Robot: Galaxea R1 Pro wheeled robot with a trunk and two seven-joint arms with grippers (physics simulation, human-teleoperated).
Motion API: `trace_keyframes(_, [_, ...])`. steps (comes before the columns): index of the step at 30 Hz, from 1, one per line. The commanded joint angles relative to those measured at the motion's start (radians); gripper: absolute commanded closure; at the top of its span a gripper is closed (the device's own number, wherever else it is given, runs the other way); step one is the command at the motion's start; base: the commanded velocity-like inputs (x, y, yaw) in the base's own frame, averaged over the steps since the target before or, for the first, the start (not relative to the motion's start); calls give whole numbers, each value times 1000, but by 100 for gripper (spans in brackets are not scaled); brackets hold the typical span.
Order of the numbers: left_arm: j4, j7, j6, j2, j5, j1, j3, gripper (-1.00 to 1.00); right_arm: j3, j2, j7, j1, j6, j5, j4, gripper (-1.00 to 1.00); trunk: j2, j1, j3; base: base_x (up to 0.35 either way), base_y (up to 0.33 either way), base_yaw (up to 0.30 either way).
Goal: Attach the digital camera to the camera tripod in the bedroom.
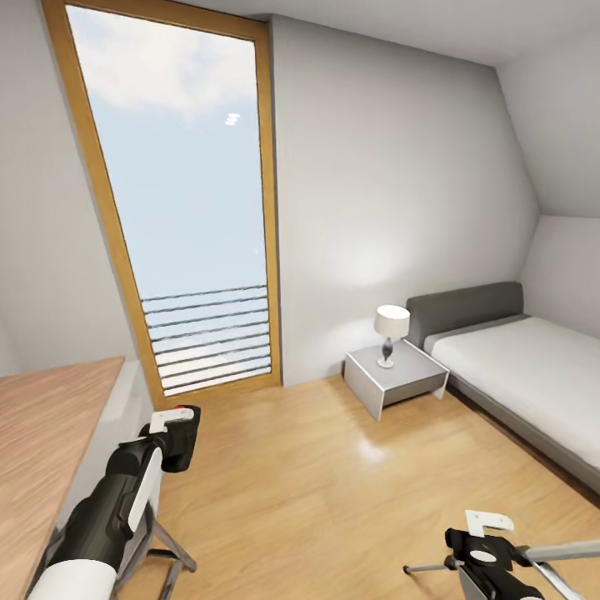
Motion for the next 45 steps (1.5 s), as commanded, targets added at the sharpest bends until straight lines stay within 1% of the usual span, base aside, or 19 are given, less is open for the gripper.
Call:
trace_keyframes(1, [-1, 4, 4, 0, 2, 0, -1, 100, -2, 0, 0, 0, -5, -3, 1, -100, -1, 1, 0, 322, 0, 0])
trace_keyframes(23, [-2, 4, 3, 0, 3, 0, -1, 100, -2, 0, 0, 0, -6, -1, 1, -100, -1, 1, 0, 296, 0, 0])
trace_keyframes(30, [-2, 4, 2, 0, 2, 0, -2, 100, -2, 0, 0, 0, -5, 0, 1, -100, -1, 1, 0, 51, 0, 0])
trace_keyframes(33, [-3, 5, -2, 1, 1, 1, -3, 100, -2, 3, -15, 0, -6, 0, 1, -100, -1, 1, 0, 0, 0, 0])
trace_keyframes(37, [-3, 4, -1, 1, 1, 1, -3, 100, -2, 5, -11, 1, -6, 0, 1, -100, -1, 1, 0, 0, 0, 0])
trace_keyframes(45, [-3, 5, 0, 2, 1, 2, -2, 100, -2, 17, -24, 1, -5, 1, 1, -100, -1, 1, 0, 0, 0, 0])
